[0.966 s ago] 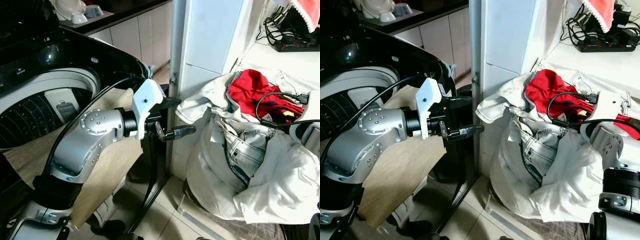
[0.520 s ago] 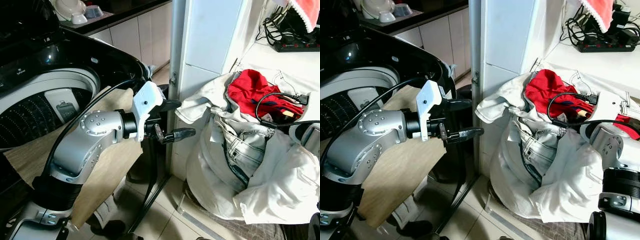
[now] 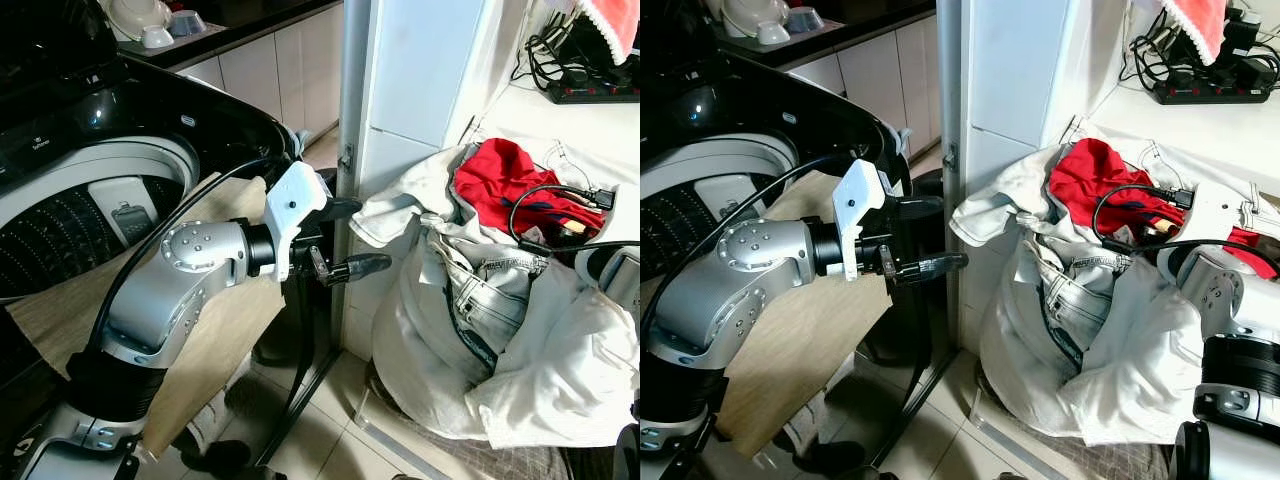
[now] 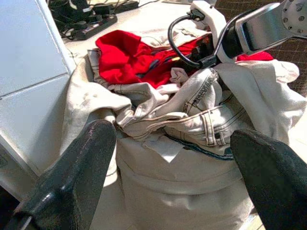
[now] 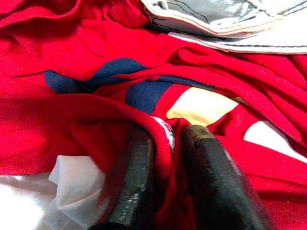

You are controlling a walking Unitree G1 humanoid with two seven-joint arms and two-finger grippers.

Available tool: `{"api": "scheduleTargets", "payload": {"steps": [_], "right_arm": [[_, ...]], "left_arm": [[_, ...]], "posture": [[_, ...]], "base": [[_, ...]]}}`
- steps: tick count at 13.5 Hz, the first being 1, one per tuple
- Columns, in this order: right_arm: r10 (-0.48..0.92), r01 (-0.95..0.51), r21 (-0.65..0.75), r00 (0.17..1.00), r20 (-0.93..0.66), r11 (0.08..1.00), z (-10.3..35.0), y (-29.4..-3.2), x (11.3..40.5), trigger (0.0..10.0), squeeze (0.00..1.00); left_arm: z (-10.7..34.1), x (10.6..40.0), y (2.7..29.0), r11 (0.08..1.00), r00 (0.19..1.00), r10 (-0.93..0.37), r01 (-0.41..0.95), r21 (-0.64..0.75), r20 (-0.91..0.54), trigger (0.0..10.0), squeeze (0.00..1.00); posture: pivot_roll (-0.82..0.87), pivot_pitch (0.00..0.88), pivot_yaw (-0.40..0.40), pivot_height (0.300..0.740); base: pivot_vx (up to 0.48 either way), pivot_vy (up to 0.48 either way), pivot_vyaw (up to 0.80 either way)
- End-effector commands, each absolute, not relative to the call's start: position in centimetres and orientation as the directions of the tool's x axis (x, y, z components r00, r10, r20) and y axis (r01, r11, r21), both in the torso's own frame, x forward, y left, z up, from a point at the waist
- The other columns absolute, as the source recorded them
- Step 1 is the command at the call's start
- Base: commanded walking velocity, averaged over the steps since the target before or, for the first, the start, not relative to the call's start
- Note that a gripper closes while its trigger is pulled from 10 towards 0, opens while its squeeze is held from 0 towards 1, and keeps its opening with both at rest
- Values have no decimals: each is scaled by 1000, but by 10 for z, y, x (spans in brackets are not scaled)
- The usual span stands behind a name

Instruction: Clothes washing

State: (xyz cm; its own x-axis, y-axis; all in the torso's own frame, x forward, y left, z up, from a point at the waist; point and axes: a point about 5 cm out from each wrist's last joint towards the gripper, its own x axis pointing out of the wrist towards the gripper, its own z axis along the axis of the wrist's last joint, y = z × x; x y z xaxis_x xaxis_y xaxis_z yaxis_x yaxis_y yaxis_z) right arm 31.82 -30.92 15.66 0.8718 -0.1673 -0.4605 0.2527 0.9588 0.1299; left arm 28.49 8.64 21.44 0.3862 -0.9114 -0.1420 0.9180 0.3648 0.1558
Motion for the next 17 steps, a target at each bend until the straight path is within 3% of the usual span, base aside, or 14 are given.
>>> {"api": "scheduleTargets", "payload": {"steps": [1,6,10,13,17], "right_arm": [[-141,228,163,895,-422,960,167,-305,323,0,0],[-122,196,186,928,-351,963,187,-305,321,0,0],[-34,74,204,981,-192,976,230,-295,318,0,0],[136,-130,283,991,0,950,277,-273,314,0,0],[441,-529,399,848,295,749,330,-212,304,0,0]], "left_arm": [[219,287,89,381,406,-905,907,180,-129,10000,0],[223,291,90,420,445,-890,885,203,-102,10000,0],[233,296,93,474,494,-869,851,226,-40,10000,0],[244,303,91,525,533,-846,822,220,25,10000,0],[278,308,67,584,543,-801,801,133,252,10000,0]], "posture": [[-114,0,55,740],[-112,0,54,740],[-108,0,52,740],[-115,0,53,740],[-117,0,47,740]], "base": [[0,0,0],[0,0,0],[0,0,0],[0,0,0],[0,0,0]]}}
